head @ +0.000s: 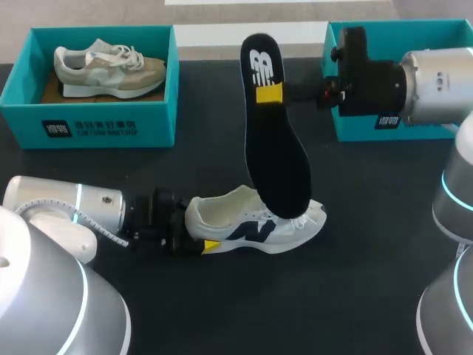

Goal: Take the shoe out of the shoebox, open the shoe tongue, remove and reinsert the insole, then place the shoe into the shoebox

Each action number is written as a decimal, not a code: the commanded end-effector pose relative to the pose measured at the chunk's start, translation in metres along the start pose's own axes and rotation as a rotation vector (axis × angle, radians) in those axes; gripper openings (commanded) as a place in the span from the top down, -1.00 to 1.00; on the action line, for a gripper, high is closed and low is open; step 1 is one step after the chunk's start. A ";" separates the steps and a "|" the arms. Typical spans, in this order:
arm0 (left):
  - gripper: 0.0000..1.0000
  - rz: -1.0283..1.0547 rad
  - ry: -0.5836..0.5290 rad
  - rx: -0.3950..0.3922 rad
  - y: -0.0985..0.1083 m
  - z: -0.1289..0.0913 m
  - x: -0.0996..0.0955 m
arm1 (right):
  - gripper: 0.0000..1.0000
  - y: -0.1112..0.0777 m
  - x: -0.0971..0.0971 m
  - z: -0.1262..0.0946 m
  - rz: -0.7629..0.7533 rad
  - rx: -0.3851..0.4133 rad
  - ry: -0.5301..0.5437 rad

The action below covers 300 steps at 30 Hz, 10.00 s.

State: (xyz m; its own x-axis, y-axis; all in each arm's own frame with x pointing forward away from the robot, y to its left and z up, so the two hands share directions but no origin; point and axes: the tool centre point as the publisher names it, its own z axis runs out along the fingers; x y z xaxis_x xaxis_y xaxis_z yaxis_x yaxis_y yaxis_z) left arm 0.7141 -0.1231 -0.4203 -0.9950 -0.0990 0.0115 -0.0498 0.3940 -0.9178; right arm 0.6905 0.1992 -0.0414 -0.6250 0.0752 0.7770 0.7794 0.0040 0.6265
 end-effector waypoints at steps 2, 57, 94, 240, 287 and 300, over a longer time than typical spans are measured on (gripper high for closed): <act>1.00 -0.001 0.000 -0.002 0.004 0.002 0.001 | 1.00 -0.015 0.013 -0.004 0.059 -0.007 -0.009; 0.94 -0.001 0.000 -0.002 0.004 0.002 0.001 | 1.00 -0.057 0.087 -0.016 0.096 -0.027 0.032; -1.00 0.026 0.030 -0.221 -0.024 -0.032 -0.002 | 1.00 -0.057 0.087 -0.016 0.096 -0.027 0.032; 1.00 0.146 0.630 -1.025 -0.081 0.028 -0.043 | 1.00 -0.057 0.087 -0.016 0.096 -0.027 0.032; 1.00 1.081 1.370 -1.304 -0.113 0.034 -0.037 | 1.00 -0.057 0.087 -0.016 0.096 -0.027 0.032; 1.00 1.106 1.285 -1.278 -0.107 0.051 -0.051 | 1.00 -0.057 0.087 -0.016 0.096 -0.027 0.032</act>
State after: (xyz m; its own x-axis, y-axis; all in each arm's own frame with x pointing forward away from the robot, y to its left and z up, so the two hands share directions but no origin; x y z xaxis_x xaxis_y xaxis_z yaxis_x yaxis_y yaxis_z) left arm 0.7752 -0.2083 -0.3432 -0.1121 0.8573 0.5025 0.9883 0.1489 -0.0337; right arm 0.5949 0.1836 -0.0108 -0.5503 0.0348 0.8343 0.8342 -0.0199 0.5511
